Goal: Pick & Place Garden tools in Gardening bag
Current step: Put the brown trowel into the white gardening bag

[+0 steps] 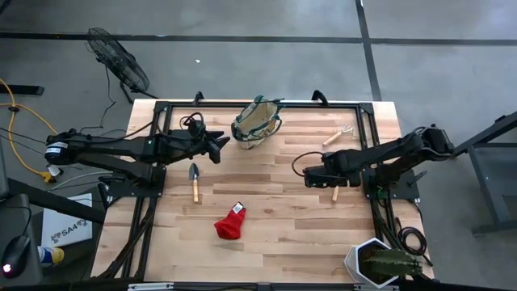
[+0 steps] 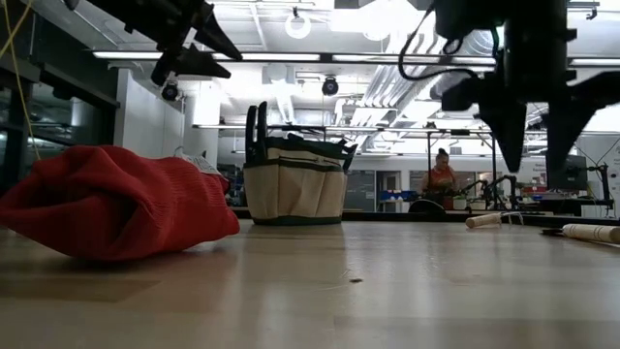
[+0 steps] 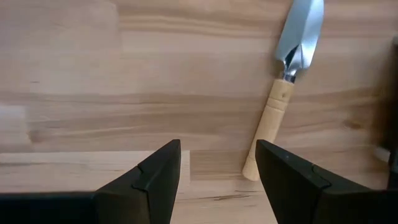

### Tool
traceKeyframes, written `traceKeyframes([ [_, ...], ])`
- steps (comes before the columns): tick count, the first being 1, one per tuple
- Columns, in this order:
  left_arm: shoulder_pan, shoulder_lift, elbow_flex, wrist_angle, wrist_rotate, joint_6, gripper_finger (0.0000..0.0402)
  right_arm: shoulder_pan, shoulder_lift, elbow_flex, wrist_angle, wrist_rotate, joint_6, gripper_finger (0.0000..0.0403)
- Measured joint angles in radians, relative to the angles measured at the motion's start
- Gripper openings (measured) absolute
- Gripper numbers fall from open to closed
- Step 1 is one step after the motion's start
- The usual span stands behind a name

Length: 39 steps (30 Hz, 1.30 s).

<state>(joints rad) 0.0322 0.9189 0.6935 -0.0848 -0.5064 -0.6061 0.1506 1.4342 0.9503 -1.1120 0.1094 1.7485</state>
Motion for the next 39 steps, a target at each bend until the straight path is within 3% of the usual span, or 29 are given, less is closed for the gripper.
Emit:
traceKeyframes([
  [20,0.0,-0.047,0.0,-0.076,-0.008,-0.001,0.0182,0.105,0.0,-0.211,0.16,-0.092,0.24,0.02],
  [30,0.0,-0.047,0.0,-0.076,-0.008,-0.001,0.0182,0.14,0.0,-0.305,0.319,-0.082,0.336,0.02],
  [39,0.0,-0.047,0.0,-0.076,-0.008,-0.001,0.0182,0.138,-0.002,-0.32,0.328,-0.064,0.343,0.0187],
])
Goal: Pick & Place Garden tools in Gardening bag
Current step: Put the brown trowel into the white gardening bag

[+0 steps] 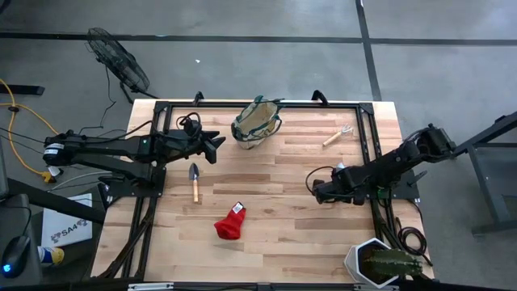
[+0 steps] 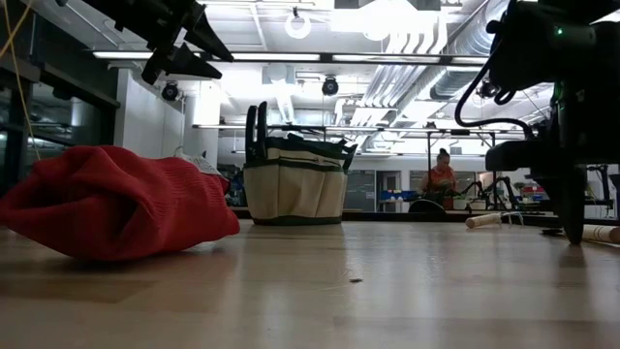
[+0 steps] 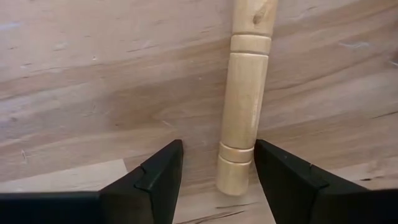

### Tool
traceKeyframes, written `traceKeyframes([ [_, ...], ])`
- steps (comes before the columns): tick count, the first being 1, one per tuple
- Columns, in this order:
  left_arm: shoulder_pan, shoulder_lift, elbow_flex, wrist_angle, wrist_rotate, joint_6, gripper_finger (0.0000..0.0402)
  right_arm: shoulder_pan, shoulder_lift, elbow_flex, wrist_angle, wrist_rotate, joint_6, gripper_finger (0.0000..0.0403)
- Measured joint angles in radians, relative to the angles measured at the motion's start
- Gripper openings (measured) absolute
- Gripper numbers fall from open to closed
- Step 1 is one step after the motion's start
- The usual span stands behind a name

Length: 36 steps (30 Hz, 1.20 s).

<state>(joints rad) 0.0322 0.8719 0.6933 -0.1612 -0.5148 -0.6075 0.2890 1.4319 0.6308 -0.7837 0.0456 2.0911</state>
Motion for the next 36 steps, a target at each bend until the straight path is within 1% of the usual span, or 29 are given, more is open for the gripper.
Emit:
traceKeyframes([
  [9,0.0,0.0,0.0,0.0,0.0,-0.002,0.0182,-0.001,0.0,-0.001,-0.001,0.005,-0.023,0.0123],
  [18,0.0,0.0,0.0,0.0,0.015,0.001,0.0182,-0.002,0.001,0.001,0.013,-0.018,-0.103,0.0054],
  [23,0.0,0.0,0.0,0.005,0.066,0.053,0.0182,-0.001,-0.028,0.027,0.035,-0.032,-0.153,0.0053],
  [26,0.0,0.0,0.0,0.047,0.12,0.155,0.0182,-0.001,-0.078,0.032,0.081,-0.053,-0.182,0.0053],
  [29,0.0,0.0,0.0,0.133,0.186,0.312,0.0182,-0.001,-0.147,0.032,0.122,-0.031,-0.206,0.0053],
  [33,0.0,0.0,0.0,0.267,0.221,0.534,0.0182,-0.001,-0.245,0.032,0.197,0.058,-0.269,0.0053],
  [36,0.0,0.0,0.0,0.36,0.244,0.667,0.0182,-0.001,-0.323,0.032,0.27,0.157,-0.312,0.0053],
])
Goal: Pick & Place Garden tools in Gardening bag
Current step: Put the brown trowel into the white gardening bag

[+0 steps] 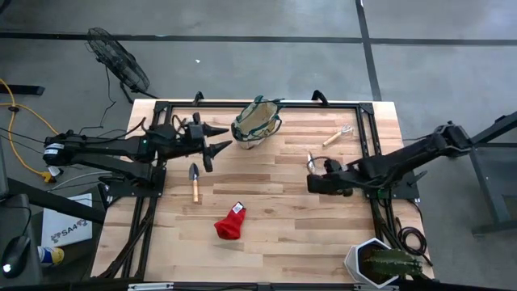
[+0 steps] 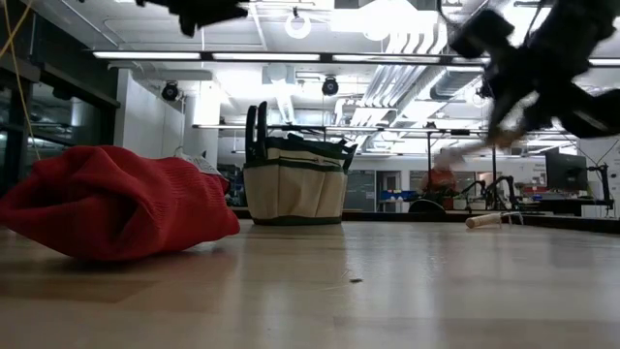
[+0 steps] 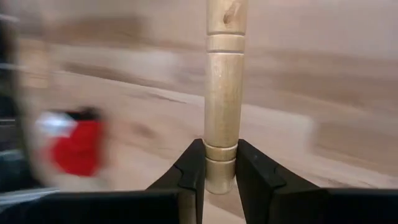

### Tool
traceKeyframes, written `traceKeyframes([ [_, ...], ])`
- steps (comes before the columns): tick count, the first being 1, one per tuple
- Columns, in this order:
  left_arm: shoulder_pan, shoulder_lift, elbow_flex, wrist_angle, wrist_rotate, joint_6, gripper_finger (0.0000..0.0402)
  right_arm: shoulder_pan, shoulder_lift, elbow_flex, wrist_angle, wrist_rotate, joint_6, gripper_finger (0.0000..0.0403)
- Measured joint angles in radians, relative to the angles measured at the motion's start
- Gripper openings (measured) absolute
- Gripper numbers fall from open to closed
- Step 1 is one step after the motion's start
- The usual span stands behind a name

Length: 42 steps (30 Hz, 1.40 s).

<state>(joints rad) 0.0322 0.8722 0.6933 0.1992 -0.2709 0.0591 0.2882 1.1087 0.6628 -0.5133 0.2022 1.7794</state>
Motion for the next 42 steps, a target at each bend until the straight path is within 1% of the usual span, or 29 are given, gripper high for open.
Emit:
traceKeyframes([
  [3,0.0,0.011,0.0,0.091,0.001,0.102,0.0182,-0.001,-0.066,0.0,0.084,0.103,-0.046,0.0053],
  [6,0.0,0.036,0.0,0.174,0.001,0.188,0.0182,-0.001,-0.11,0.0,0.21,0.177,-0.111,0.0053],
  [10,0.0,0.092,0.0,0.296,0.025,0.301,0.0182,-0.001,-0.12,0.0,0.447,0.191,-0.208,0.0053],
  [13,0.0,0.149,0.001,0.383,0.053,0.393,0.0182,-0.001,-0.113,0.002,0.607,0.186,-0.245,0.0053],
  [14,0.0,0.167,0.008,0.389,0.058,0.418,0.0182,-0.001,-0.11,0.002,0.655,0.186,-0.259,0.0053],
  [18,0.0,0.259,0.083,0.396,0.085,0.5,0.0182,-0.006,-0.093,0.002,0.819,0.184,-0.299,0.0053],
  [21,0.0,0.34,0.164,0.395,0.11,0.585,0.0182,-0.021,-0.077,0.002,0.914,0.154,-0.33,0.0053],
  [26,0.0,0.463,0.323,0.307,0.127,0.698,0.0182,-0.05,-0.057,0.002,1.024,0.099,-0.361,0.0053],
  [30,0.0,0.538,0.428,0.182,0.127,0.771,0.0182,-0.062,-0.055,0.002,1.079,0.079,-0.38,0.0053],
  [32,0.0,0.567,0.464,0.156,0.127,0.82,0.0182,-0.062,-0.055,0.002,1.11,0.075,-0.394,0.0053],
  [34,-0.004,0.585,0.489,0.147,0.128,0.875,0.0182,-0.062,-0.055,0.002,1.137,0.071,-0.397,0.0053],
  [42,-0.022,0.64,0.551,0.148,0.126,1.047,0.0182,-0.062,-0.055,0.002,1.131,0.052,-0.391,0.0058],
])
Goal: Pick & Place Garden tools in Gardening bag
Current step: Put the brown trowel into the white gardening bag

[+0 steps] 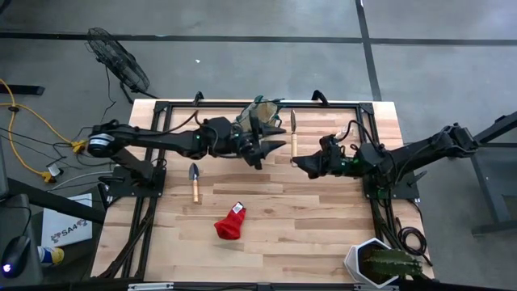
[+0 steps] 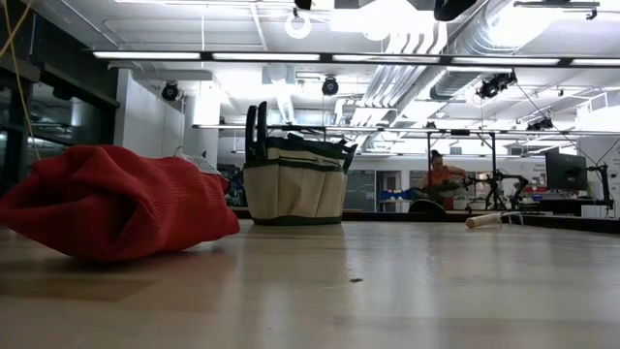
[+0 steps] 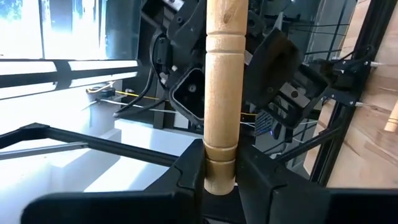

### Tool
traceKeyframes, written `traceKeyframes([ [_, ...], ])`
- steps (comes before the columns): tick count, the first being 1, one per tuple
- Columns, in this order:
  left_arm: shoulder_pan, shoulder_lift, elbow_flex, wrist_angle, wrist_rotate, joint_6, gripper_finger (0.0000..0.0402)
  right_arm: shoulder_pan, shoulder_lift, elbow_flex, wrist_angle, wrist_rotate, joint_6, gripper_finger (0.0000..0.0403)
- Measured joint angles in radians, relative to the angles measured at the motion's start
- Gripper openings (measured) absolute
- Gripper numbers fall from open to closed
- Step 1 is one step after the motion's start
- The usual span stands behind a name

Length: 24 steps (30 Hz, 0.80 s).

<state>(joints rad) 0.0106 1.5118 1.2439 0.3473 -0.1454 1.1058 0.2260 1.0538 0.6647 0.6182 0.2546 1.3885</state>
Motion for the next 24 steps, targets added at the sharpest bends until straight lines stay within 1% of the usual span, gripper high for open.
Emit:
traceKeyframes([
  [6,-0.014,0.044,0.034,0.0,-0.018,0.123,0.0182,-0.004,0.0,0.0,-0.008,-0.026,0.013,0.0056],
  [9,-0.013,0.064,0.049,-0.001,-0.024,0.154,0.0182,-0.006,0.0,0.0,-0.02,-0.032,0.026,0.0057],
  [14,-0.019,0.078,0.074,0.002,-0.032,0.174,0.0182,-0.006,0.0,0.0,-0.023,-0.047,0.025,0.0056],
  [24,-0.02,0.078,0.074,0.0,-0.009,0.185,0.0182,-0.025,0.0,0.0,-0.032,-0.049,0.028,0.0057],
])
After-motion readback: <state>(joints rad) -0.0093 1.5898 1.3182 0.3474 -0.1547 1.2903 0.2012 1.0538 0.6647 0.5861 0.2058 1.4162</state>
